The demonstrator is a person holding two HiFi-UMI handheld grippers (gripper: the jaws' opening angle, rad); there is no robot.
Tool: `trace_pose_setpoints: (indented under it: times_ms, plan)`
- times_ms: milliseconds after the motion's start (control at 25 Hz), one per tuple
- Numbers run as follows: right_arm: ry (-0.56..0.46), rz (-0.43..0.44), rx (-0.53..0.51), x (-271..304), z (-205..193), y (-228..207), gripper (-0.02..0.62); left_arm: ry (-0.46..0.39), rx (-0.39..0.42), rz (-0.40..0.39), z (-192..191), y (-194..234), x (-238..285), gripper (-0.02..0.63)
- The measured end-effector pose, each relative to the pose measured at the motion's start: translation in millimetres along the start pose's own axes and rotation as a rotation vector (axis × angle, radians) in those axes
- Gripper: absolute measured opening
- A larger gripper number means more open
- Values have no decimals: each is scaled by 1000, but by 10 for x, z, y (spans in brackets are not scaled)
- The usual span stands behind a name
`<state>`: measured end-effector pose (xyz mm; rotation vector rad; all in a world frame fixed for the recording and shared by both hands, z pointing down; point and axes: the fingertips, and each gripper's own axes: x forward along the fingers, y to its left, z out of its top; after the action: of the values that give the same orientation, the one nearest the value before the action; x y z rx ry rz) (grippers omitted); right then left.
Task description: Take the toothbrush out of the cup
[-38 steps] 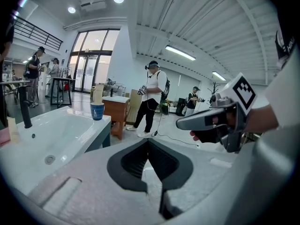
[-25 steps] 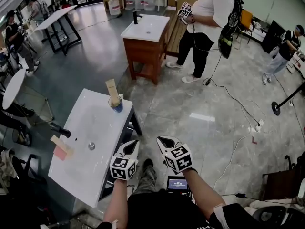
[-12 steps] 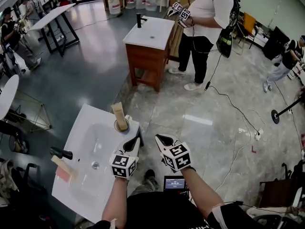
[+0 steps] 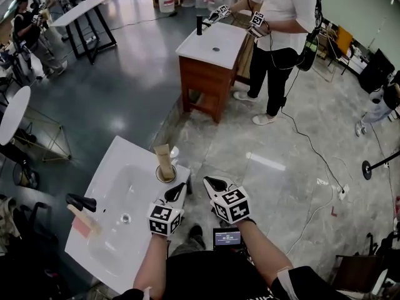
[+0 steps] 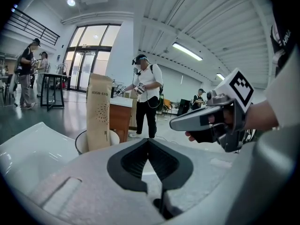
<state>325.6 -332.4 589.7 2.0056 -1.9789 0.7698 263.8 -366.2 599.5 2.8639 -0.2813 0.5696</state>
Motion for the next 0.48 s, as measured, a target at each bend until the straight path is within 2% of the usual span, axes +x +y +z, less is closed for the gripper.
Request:
trace_pose_setpoints:
  times_ms: [200,480]
  plan:
    - [29,108,-44,230,111,-159,9,-19,-39,76,65,41,137,9]
    - [84,307,-131,558,342,-209,9,-63,-143,255,193,242,191,9]
